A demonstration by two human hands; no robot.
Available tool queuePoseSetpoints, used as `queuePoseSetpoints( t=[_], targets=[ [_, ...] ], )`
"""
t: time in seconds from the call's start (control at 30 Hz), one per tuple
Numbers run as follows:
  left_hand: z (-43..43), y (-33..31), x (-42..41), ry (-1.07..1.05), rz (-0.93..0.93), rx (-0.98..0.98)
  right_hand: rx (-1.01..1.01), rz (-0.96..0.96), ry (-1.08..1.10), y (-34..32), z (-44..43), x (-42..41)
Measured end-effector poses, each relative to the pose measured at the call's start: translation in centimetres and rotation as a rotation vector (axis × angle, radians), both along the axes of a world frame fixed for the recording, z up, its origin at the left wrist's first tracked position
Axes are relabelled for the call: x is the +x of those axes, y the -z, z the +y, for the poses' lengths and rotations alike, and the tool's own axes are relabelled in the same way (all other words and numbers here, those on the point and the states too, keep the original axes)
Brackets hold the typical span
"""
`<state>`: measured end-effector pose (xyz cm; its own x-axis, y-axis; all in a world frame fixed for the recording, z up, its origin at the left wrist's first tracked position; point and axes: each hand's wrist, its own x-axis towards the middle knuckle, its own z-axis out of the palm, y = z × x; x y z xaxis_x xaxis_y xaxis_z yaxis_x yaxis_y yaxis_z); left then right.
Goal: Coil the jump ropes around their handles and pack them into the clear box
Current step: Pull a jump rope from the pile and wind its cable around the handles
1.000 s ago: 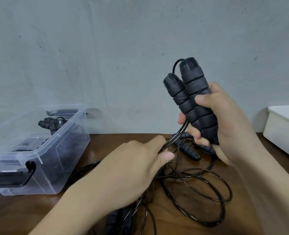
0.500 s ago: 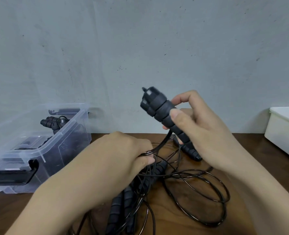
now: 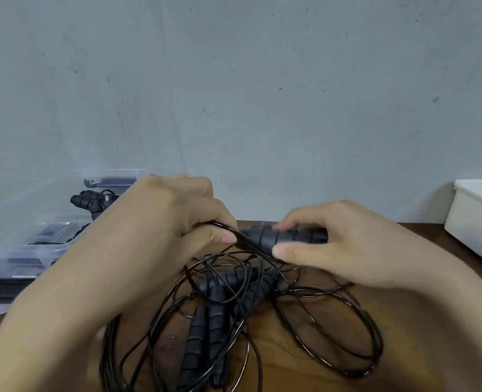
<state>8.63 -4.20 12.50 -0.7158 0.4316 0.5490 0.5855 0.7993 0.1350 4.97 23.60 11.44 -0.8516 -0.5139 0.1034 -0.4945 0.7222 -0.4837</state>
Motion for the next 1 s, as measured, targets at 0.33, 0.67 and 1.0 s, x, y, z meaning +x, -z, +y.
queuePoseSetpoints(
  t=[0.33,0.67,1.0],
  targets=[
    [0.6,3.4,-4.4,0.056,-0.113,0.013,-0.156,-0.409,-0.435,-1.6,0.2,2.3],
    [2.5,5.5,-4.4,0.131,-0.231,0.267,-0.907,-0.395,-0.454,-1.1,-0.2,1.6],
    [4.3,3.3,-2.1,0.272,-0.437,0.680,-1.275,-0.103,-0.149,-1.7,-0.6,1.2]
  ],
)
